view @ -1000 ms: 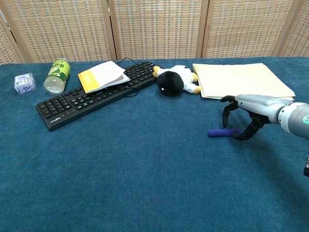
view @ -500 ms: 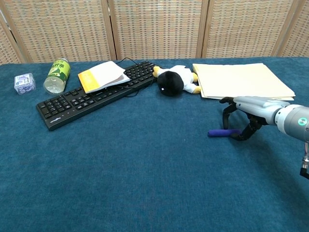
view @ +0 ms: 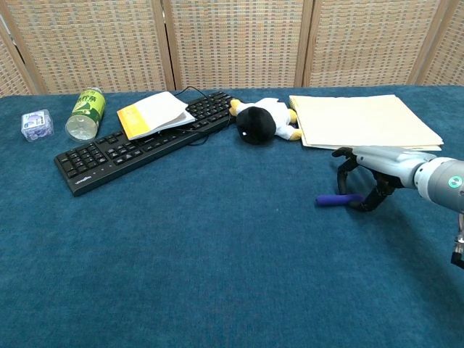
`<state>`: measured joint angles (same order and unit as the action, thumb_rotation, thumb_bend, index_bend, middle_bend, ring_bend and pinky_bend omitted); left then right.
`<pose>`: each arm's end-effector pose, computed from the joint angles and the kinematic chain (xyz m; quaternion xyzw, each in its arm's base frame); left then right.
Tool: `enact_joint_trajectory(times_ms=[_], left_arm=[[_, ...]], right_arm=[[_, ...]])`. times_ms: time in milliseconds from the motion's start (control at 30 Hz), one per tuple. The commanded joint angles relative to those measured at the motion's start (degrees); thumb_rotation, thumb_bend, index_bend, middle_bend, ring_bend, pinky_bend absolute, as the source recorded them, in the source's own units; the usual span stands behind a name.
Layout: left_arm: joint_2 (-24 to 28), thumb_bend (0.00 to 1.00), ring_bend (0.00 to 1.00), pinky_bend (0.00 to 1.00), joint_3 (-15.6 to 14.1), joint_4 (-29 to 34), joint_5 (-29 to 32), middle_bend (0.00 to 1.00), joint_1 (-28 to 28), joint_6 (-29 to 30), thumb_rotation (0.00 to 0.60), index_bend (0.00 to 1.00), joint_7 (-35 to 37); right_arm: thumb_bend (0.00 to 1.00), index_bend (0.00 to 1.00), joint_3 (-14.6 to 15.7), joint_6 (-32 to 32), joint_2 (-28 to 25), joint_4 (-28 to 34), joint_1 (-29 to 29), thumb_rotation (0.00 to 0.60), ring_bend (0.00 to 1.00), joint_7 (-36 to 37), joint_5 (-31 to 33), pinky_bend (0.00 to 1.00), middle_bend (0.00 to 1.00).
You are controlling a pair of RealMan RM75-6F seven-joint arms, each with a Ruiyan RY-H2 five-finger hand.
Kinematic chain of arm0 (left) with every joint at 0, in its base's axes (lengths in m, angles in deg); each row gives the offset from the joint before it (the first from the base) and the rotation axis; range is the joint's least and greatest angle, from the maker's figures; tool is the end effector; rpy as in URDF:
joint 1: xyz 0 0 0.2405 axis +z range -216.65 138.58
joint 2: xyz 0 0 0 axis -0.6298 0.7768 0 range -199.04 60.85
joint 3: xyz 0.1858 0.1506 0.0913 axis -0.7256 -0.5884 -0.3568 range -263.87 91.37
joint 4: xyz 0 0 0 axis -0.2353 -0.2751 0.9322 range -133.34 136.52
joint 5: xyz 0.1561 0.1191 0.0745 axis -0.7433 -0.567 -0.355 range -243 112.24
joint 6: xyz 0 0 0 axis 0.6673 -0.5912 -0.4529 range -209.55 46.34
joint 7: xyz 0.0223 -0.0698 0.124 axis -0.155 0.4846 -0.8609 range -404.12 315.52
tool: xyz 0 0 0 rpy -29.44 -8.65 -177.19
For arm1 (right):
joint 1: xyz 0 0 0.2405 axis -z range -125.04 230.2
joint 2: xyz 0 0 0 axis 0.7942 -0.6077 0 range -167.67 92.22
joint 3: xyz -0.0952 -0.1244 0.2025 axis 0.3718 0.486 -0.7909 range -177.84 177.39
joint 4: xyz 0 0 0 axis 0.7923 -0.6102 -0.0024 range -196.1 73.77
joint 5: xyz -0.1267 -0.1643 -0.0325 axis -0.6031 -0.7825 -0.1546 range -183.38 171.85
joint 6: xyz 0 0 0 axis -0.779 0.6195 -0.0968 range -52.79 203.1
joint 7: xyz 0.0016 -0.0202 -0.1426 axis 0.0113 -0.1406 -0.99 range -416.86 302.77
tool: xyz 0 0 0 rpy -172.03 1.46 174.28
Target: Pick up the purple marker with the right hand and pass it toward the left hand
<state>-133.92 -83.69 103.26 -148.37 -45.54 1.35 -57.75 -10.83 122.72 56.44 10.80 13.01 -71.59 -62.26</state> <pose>-0.2799 0.1847 0.1381 -0.6140 -0.3855 -0.3576 0.5887 -0.2111 -0.3528 -0.0414 0.6988 -0.4790 0.3049 0.4350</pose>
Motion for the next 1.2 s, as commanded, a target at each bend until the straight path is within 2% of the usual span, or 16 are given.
enact_joint_trajectory(times_ms=[33,333,567,733,767,800,967,1200], left_arm=[[-0.1,0.0,0.0,0.0,0.0,0.0,0.0,0.0,0.0,-0.1,0.6,0.0,-0.1],[-0.1,0.0,0.0,0.0,0.1,0.0,0.4,0.0,-0.3,-0.5,0.6,0.0,-0.1],[1.4,0.0,0.0,0.0,0.6,-0.7,-0.8,0.0,-1.8,-2.1,0.6,0.0,2.0],[3.3,0.0,0.0,0.0,1.8,-2.3,-3.1,0.0,-4.1,-3.0,0.6,0.0,4.1],[4.5,0.0,0.0,0.0,2.9,-2.5,-4.9,0.0,-5.5,-2.8,0.6,0.0,3.4],[5.3,0.0,0.0,0.0,3.5,-2.5,-5.8,0.0,-6.5,-3.2,0.6,0.0,3.0],[6.6,0.0,0.0,0.0,5.6,-3.5,-8.8,0.0,-10.4,-4.5,0.6,0.0,2.8],[4.4,0.0,0.0,0.0,7.0,-7.1,-13.1,0.0,-15.8,-6.3,0.6,0.0,3.0]], right_arm=[[0.56,0.59,-0.2,0.0,-0.2,0.3,0.1,0.6,0.0,0.4,0.0,0.0,0.01],[0.61,0.61,-1.2,-0.8,-1.2,2.2,0.2,0.6,0.0,3.2,0.5,0.0,0.03],[0.63,0.61,-4.7,-3.1,-5.0,10.2,-0.4,0.6,0.0,7.5,3.1,0.0,0.03],[0.63,0.61,-8.7,-6.7,-9.0,17.9,-2.3,0.6,0.0,10.4,9.9,0.0,0.04],[0.63,0.61,-11.4,-8.1,-10.0,21.2,-3.5,0.6,0.0,12.3,13.1,0.0,0.04],[0.63,0.61,-12.8,-9.2,-11.1,22.9,-4.7,0.6,0.0,13.0,16.0,0.0,0.04],[0.63,0.61,-14.1,-8.5,-13.6,27.5,-11.2,0.6,0.0,11.1,27.0,0.0,0.04],[0.63,0.61,-14.2,-6.4,-13.5,29.6,-18.9,0.6,0.0,9.5,38.4,0.0,0.04]])
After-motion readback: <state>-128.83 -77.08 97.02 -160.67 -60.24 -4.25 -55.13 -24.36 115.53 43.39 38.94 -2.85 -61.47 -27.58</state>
